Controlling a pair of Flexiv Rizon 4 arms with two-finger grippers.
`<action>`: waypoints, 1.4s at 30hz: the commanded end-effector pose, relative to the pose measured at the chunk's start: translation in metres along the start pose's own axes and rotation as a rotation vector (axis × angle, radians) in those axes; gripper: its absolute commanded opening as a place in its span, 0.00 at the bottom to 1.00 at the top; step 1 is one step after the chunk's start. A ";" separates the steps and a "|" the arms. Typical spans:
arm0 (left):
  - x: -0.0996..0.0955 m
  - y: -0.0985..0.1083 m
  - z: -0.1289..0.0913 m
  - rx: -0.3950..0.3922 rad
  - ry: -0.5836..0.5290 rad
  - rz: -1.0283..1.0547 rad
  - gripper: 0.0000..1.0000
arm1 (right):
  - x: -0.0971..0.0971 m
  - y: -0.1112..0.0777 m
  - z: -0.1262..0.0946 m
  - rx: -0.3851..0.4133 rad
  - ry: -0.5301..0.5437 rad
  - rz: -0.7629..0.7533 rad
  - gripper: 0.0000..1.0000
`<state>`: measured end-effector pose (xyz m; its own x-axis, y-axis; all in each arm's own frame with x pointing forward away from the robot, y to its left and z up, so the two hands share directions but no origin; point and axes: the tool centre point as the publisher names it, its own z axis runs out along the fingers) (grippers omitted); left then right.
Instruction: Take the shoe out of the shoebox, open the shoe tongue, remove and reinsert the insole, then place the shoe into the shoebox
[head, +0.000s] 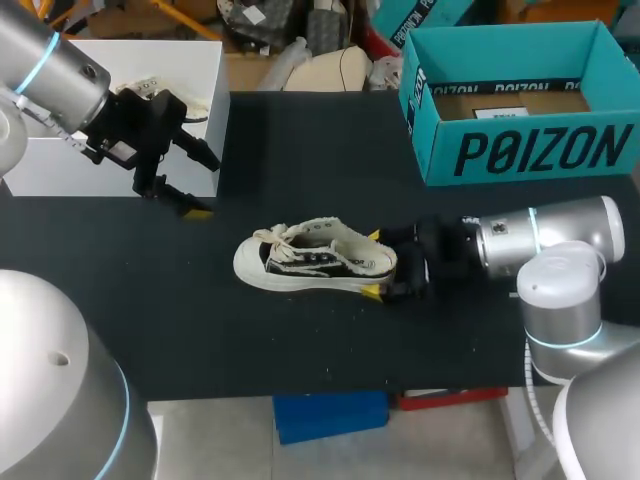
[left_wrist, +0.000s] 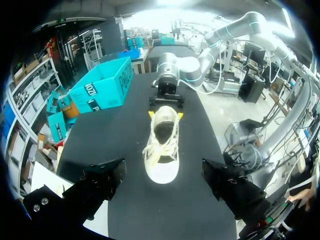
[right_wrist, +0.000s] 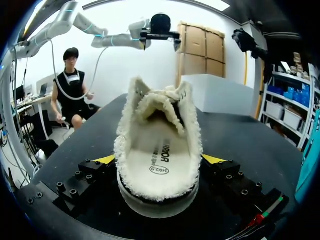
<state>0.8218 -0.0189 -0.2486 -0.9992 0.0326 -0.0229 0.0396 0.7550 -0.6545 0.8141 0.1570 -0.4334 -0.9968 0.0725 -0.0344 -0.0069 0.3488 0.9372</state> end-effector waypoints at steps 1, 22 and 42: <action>0.000 0.001 0.001 0.001 -0.005 0.002 1.00 | -0.003 0.001 0.007 0.001 0.008 -0.001 1.00; -0.002 0.005 -0.006 -0.153 -0.145 -0.372 1.00 | -0.003 0.002 0.009 0.000 0.015 -0.004 0.00; 0.011 -0.024 0.021 -0.283 -0.162 -0.541 1.00 | -0.003 0.002 0.009 0.000 0.015 -0.004 0.00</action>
<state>0.8086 -0.0493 -0.2490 -0.8657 -0.4844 0.1260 -0.4923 0.7788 -0.3887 0.8176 0.1638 -0.4334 -0.9979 0.0560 -0.0333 -0.0118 0.3471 0.9378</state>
